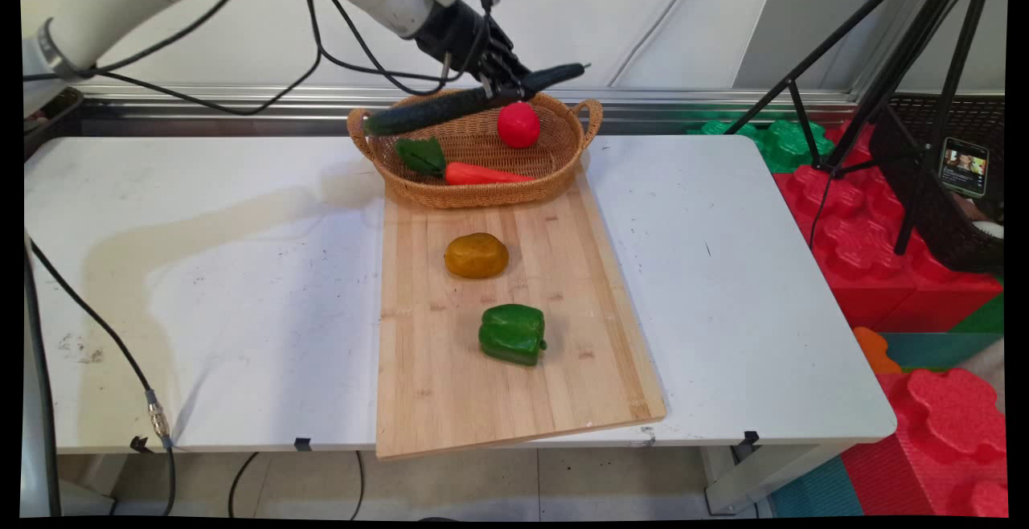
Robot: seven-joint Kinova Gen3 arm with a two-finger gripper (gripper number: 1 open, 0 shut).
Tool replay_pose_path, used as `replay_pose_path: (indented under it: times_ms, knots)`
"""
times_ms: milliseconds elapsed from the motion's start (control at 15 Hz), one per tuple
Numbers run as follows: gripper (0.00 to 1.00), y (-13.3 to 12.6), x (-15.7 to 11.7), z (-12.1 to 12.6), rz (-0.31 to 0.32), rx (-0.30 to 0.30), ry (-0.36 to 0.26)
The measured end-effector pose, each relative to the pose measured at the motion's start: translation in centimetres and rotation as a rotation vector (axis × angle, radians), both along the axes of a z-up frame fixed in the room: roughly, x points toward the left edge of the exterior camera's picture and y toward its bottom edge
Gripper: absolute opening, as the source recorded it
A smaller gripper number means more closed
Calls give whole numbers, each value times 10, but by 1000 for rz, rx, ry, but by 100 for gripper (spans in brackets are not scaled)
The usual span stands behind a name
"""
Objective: Place the picked object in the vegetable basket
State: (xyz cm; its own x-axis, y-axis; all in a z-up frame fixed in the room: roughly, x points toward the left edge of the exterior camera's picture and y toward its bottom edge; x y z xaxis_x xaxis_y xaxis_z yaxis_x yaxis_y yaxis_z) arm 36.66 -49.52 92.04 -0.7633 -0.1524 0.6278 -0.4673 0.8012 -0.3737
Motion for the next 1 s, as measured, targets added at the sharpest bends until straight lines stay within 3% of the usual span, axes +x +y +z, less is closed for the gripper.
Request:
replay_pose_path:
  times_ms: [267,667,733,1000]
  knots:
    - [0,-19,2,-26,23,31,-29]
    - [0,-38,3,-46,49,43,-42]
    - [100,-41,3,-49,54,44,-43]
    - [100,-50,3,-55,67,35,-42]
